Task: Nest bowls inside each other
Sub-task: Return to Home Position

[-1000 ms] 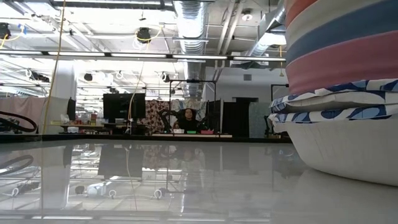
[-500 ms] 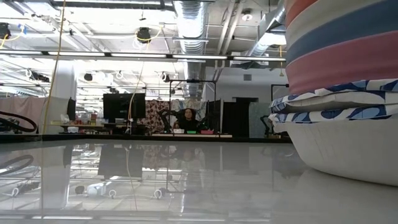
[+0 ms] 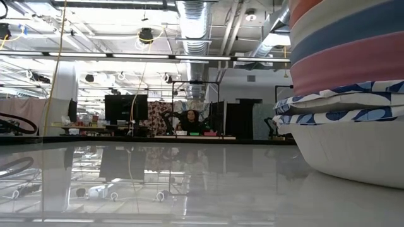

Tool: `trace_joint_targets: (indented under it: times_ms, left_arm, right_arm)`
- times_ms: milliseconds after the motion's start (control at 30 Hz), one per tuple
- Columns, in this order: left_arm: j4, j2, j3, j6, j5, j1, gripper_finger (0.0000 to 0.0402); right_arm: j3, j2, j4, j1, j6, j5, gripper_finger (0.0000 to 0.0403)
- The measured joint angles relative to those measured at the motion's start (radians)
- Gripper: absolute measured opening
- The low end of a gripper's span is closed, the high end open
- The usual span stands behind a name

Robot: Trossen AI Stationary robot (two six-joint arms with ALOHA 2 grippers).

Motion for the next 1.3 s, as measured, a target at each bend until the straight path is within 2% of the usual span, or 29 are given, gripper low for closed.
trace_joint_targets:
  times_ms: [67, 167, 267, 400, 567, 700, 767, 900, 1067, 1233, 1300]
  left_arm:
    - [-0.014, -0.002, 0.001, 0.053, 0.000, 0.000, 0.0220]
    - [-0.102, 0.000, 0.000, 0.074, -0.075, 0.000, 0.0220]
    - [-0.140, -0.001, -0.001, 0.088, -0.199, 0.001, 0.0220]
    - [-0.172, -0.002, -0.024, 0.113, -0.310, 0.001, 0.0220]
    - [-0.107, -0.003, -0.129, 0.146, -0.316, 0.007, 0.0220]
    - [-0.006, -0.003, -0.261, 0.086, -0.307, 0.036, 0.0220]
    - [0.077, -0.003, -0.342, 0.044, -0.280, 0.060, 0.0220]
    - [0.031, -0.002, -0.344, -0.026, -0.165, 0.125, 0.0220]
    - [0.079, -0.004, -0.344, 0.019, 0.059, 0.226, 0.0220]
    - [0.046, -0.001, -0.344, -0.009, 0.129, 0.357, 0.0220]
    - [0.032, -0.001, -0.344, -0.002, 0.188, 0.399, 0.0220]
  right_arm:
    - [-0.065, 0.003, 0.106, -0.014, -0.036, 0.001, 0.0105]
    - [-0.156, 0.006, 0.180, -0.026, -0.049, -0.021, 0.0105]
    - [-0.160, 0.005, 0.025, -0.042, 0.003, 0.041, 0.0105]
    - [-0.160, 0.002, -0.060, -0.074, 0.006, 0.059, 0.0105]
    - [-0.160, 0.002, -0.162, -0.129, -0.001, 0.050, 0.0105]
    - [-0.160, 0.002, -0.234, -0.171, 0.007, 0.025, 0.0105]
    - [-0.160, 0.002, -0.236, -0.187, 0.014, 0.004, 0.0105]
    - [-0.160, 0.002, -0.239, -0.216, 0.008, -0.046, 0.0105]
    - [-0.160, 0.002, -0.253, -0.245, -0.069, -0.144, 0.0105]
    - [-0.160, 0.002, -0.290, -0.270, -0.131, -0.161, 0.0105]
    - [-0.160, 0.002, -0.329, -0.284, -0.130, -0.161, 0.0105]
